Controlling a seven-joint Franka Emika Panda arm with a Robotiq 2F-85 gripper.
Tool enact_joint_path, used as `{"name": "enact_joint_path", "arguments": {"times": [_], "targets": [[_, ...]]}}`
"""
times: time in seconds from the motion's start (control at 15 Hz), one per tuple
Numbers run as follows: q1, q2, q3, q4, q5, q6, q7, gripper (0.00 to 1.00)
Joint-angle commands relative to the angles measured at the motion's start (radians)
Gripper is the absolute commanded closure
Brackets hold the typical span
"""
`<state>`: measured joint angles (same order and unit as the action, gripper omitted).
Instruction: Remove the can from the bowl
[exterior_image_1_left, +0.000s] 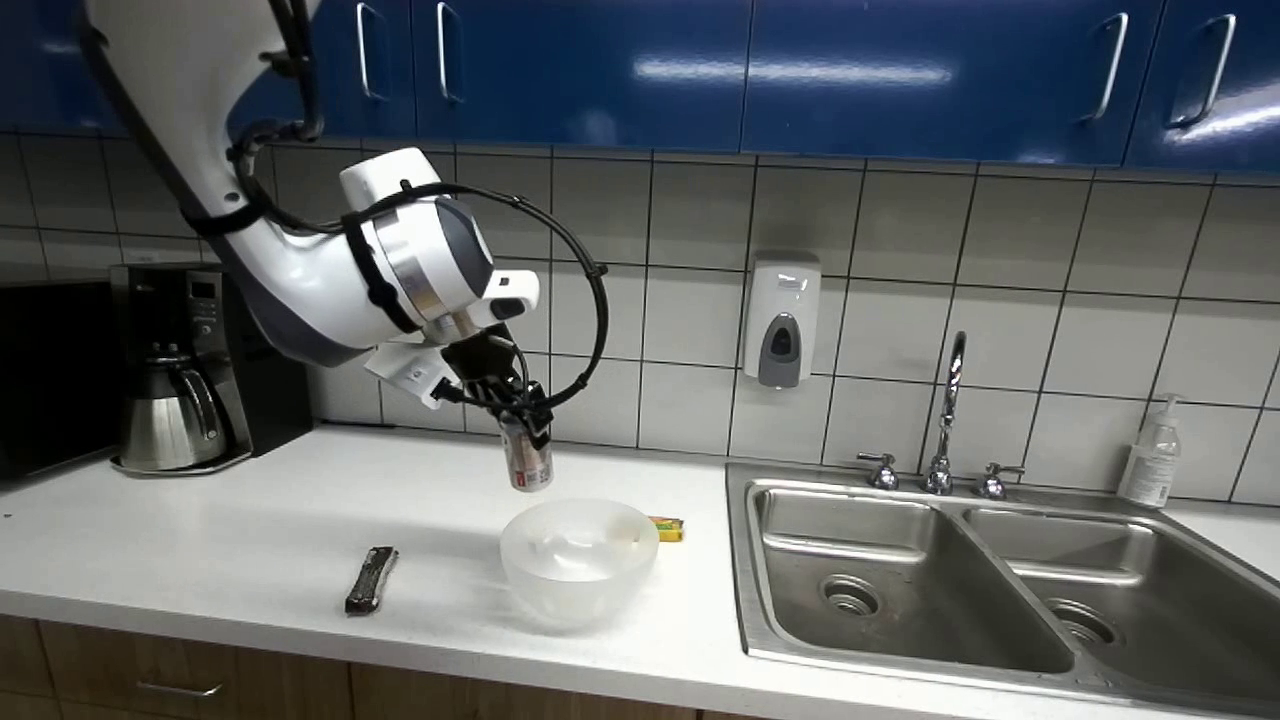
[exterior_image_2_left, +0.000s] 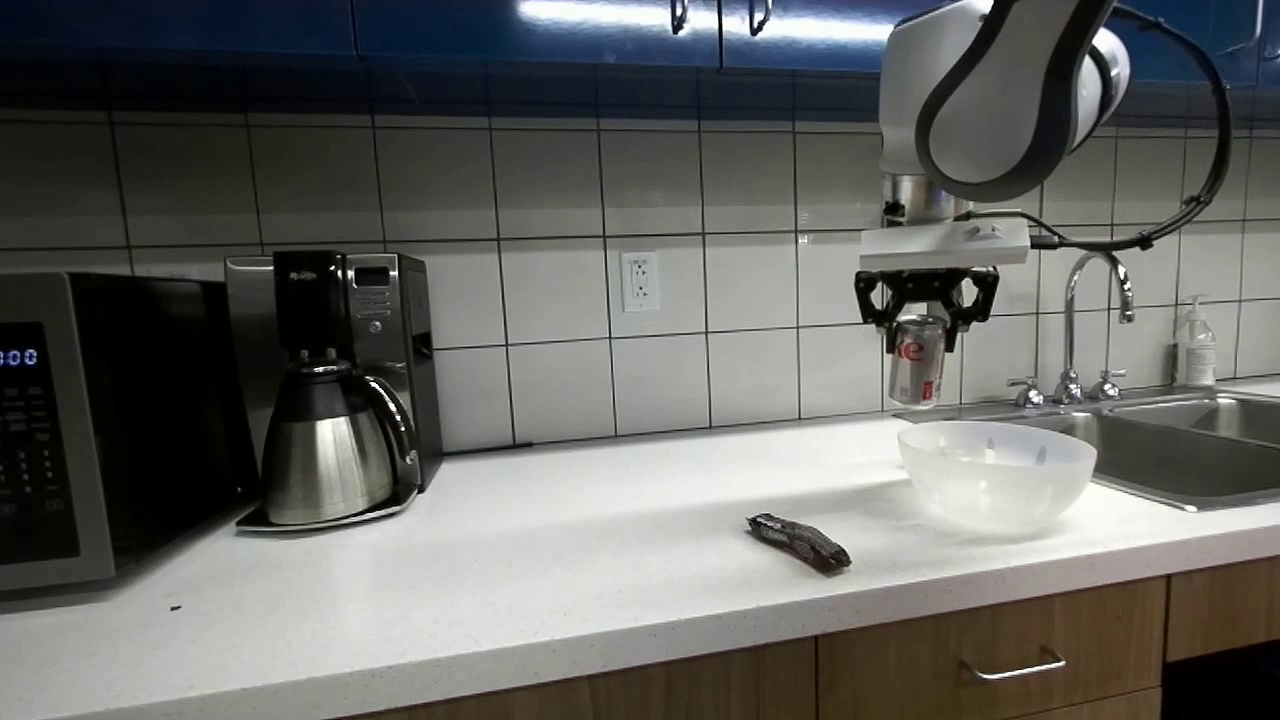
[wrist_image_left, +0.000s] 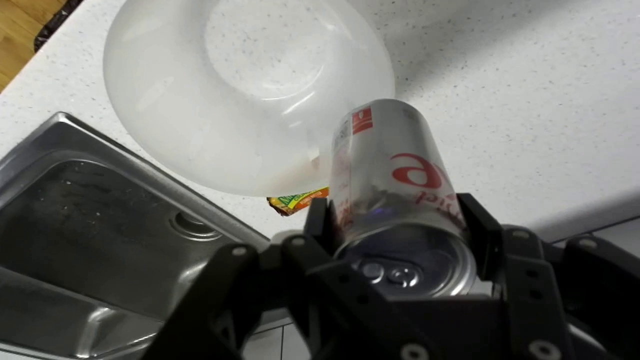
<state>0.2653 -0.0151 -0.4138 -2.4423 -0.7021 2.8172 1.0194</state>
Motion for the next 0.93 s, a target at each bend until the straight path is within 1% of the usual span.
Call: {"name": "enact_joint_path", "arguments": {"times": [0.0,0.27,0.53,0.87], "targets": [[0.027,-0.061,0.030,-0.016,-0.019,-0.038,0.058,0.61],[0.054,-0.001,0.057,0.017,-0.029,0.007,0.144,0.61],[0.078,0.104,0.069,0.058,-0.015,0.057,0.190,0.61],[0.084,0.271,0.071,0.118,0.032,0.141,0.180,0.61]]}}
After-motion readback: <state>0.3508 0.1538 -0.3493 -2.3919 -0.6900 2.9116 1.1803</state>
